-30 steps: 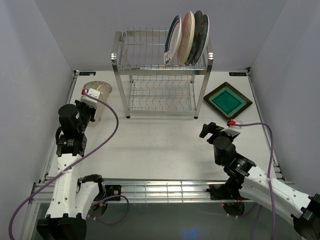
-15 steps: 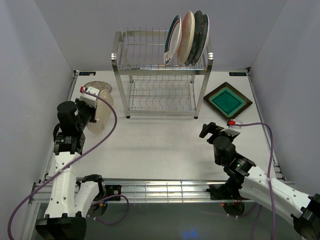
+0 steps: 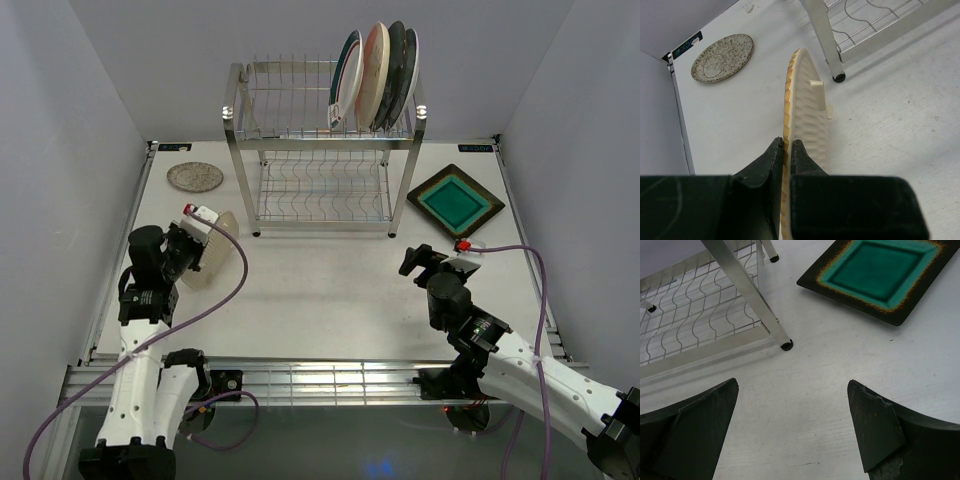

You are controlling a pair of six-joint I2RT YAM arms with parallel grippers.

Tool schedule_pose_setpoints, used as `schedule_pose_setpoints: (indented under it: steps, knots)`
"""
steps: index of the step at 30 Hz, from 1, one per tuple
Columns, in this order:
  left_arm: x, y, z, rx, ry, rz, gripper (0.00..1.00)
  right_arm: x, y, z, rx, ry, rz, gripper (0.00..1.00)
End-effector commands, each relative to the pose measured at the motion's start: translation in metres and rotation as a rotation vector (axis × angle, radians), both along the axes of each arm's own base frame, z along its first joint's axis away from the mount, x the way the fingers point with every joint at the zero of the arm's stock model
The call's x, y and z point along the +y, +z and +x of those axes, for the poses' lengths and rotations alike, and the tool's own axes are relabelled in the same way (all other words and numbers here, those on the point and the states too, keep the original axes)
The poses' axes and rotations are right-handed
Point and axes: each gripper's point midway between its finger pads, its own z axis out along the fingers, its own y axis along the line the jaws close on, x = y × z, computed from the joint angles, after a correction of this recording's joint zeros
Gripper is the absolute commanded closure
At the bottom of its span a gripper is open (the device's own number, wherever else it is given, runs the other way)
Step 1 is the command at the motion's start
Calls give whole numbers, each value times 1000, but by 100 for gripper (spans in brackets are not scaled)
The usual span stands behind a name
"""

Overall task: Load the plates into the dish rack
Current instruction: Pick up the plate at the center of the board.

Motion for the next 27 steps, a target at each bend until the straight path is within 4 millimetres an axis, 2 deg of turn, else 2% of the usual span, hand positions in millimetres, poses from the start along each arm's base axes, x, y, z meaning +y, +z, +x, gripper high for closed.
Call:
schedule_pose_setpoints:
  steps: [1,4,9,12,18,21,24,27]
  knots:
    - [-8,19,-5,-136,-80,50,100,0,13,3,-36,-7,22,5]
    - [-8,14,-11,-155,-94,82,100,1,12,3,-34,-6,21,5]
    - [-12,-11,-21,-123,-161,136,100,0,11,4,-31,-9,18,5]
    - [-13,-19,-24,-104,-179,157,100,0,11,4,-30,-7,17,5]
    - [-16,-24,-28,-67,-214,163,100,0,11,4,-30,-9,17,5]
    - [-19,-20,-30,-61,-229,161,100,0,12,4,-31,-5,17,5]
    - [-21,-17,-33,-54,-243,156,100,9,17,6,-43,51,-13,4]
    - [-25,-14,-38,-50,-274,161,100,37,24,7,-92,223,-56,4]
